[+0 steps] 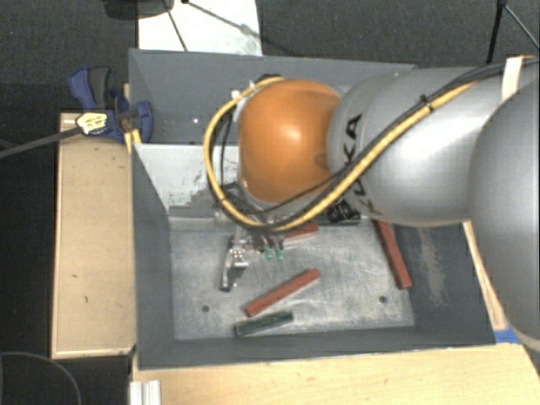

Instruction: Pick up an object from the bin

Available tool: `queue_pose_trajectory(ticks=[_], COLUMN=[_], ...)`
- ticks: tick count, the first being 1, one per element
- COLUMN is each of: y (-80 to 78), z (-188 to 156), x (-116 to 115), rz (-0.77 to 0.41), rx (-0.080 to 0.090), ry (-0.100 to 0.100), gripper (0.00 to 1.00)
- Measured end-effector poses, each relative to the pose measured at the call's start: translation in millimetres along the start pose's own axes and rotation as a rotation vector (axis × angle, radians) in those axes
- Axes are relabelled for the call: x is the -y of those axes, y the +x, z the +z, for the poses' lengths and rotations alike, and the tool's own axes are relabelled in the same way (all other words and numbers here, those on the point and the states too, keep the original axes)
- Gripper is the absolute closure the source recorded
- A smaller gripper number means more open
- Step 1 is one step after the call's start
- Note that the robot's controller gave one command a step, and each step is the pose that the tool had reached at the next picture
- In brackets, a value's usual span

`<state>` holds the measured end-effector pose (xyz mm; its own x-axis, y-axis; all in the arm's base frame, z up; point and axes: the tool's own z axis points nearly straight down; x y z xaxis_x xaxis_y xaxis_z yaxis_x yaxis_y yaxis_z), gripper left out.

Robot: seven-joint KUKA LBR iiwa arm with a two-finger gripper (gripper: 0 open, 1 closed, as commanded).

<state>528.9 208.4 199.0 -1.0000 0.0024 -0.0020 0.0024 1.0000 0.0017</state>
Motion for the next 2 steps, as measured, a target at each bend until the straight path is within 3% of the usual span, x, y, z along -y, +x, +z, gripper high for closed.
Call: queue_pose_trajectory(ticks=[1, 2], y=[8.6, 19.6], z=[37, 111], x=[17, 42], rz=[-0.11, -0.083], rx=[0.003, 0.019], ry=[-0.001, -0.005], gripper=[0.0, 1.0])
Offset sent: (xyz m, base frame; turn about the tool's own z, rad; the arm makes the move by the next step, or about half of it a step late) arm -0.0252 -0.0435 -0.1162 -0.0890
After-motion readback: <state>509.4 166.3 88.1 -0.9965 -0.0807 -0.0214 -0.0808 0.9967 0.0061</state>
